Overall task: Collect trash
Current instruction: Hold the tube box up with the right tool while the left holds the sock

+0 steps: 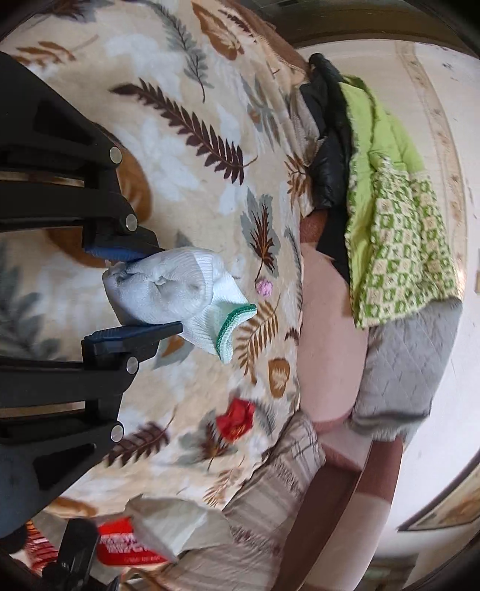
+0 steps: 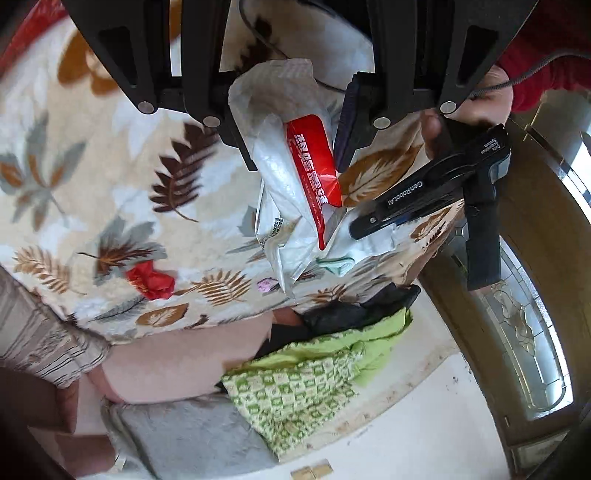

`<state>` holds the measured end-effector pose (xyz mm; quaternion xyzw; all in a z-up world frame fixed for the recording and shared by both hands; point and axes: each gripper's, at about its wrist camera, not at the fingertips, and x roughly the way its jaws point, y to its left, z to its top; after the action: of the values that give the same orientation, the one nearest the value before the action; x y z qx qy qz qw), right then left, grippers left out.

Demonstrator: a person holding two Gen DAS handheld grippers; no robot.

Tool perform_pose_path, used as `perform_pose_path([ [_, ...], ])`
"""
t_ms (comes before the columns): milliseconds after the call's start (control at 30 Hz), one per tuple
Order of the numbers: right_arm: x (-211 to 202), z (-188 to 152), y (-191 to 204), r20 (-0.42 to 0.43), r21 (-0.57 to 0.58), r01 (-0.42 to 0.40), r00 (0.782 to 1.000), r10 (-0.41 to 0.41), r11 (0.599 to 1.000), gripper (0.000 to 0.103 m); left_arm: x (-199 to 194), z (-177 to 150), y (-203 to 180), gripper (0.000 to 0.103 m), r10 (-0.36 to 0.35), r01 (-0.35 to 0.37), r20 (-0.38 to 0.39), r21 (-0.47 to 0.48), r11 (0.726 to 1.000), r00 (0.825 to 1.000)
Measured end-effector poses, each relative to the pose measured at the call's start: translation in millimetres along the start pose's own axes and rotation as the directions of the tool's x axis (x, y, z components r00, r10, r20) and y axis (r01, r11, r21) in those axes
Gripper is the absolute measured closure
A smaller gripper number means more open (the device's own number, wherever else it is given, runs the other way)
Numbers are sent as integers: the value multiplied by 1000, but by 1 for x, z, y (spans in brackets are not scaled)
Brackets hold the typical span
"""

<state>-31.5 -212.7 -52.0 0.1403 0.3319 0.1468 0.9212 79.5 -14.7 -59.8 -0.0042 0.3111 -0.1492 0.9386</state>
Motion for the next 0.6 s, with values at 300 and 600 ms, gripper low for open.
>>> perform_pose_path([
  [300, 1, -15, -20, 41, 42, 202, 978, -204, 978, 59, -33, -26, -35, 75, -13, 11, 31, 64, 998, 999],
  [600, 16, -16, -16, 16, 34, 211, 977, -212, 977, 59, -13, -43, -39, 75, 30, -30, 1, 103, 994, 1000],
])
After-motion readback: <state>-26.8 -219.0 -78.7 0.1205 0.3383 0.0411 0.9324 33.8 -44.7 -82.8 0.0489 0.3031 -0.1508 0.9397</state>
